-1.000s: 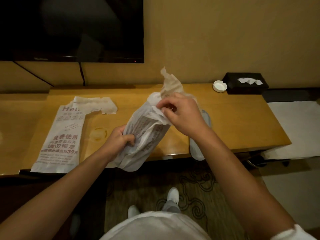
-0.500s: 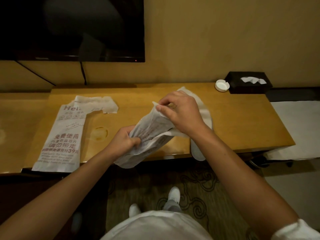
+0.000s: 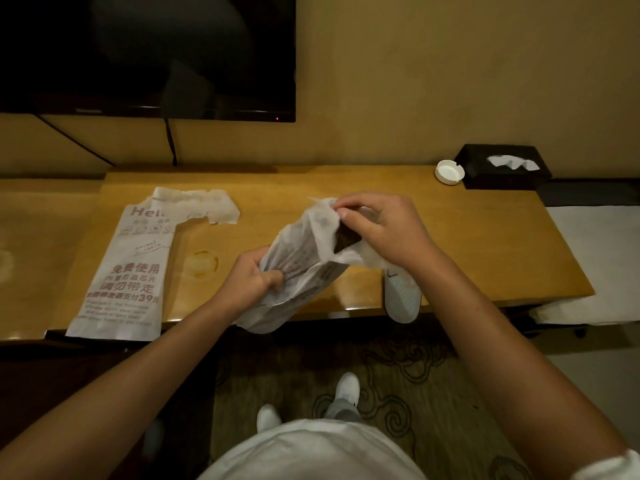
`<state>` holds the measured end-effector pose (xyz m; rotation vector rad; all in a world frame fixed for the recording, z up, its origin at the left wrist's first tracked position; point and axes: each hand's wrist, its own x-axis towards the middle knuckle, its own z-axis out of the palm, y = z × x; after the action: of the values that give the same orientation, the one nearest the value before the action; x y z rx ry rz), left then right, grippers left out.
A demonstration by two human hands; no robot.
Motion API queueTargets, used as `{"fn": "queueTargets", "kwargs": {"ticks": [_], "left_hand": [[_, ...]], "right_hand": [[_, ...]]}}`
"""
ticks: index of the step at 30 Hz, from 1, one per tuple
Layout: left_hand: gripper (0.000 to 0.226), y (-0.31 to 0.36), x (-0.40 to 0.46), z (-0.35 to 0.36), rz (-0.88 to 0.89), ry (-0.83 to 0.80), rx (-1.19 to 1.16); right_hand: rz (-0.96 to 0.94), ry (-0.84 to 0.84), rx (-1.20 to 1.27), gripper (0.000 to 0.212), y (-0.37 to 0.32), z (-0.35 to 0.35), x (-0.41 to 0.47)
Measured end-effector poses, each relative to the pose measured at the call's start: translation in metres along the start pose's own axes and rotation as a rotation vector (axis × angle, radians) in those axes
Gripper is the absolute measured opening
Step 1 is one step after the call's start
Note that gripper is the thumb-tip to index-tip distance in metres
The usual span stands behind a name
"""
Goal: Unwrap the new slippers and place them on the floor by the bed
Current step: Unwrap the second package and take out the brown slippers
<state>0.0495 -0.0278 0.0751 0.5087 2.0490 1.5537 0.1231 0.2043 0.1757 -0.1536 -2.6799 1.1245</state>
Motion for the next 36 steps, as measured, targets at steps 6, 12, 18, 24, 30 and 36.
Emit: {"fn": "queueTargets", "kwargs": {"ticks": [6,12,18,24,30,36], "left_hand": [[0.030,0.001,0.003,-0.007,-0.014,-0.067,-0.087],[0.028,0.001,0.010,-0.011,-0.085,-0.159,-0.170],[0.032,-0.002,0.010,-0.016,-0.118,-0.118,-0.119],[0.039,-0.001,0.011,-0.017,-0.107,-0.090,-0.115],[0.036,0.002,0.006,-0.014,-0.116,-0.164,-0.055],[0.046,0.001,0.000,-0.019,-0.015,-0.324,-0.010]], "right_hand": [[0.194,-0.122,0.282,0.027,0.015,-0.003,0.000],[0.498,-0.320,0.422,0.035,0.017,-0.003,0.004],[0.162,-0.004,0.181,0.015,0.012,-0.010,0.008],[0.079,-0.204,0.233,0.033,-0.008,-0.014,0.008],[0.056,-0.480,-0.123,0.020,-0.006,-0.007,0.005],[0.033,-0.453,-0.023,0.021,0.012,-0.005,0.010]]}}
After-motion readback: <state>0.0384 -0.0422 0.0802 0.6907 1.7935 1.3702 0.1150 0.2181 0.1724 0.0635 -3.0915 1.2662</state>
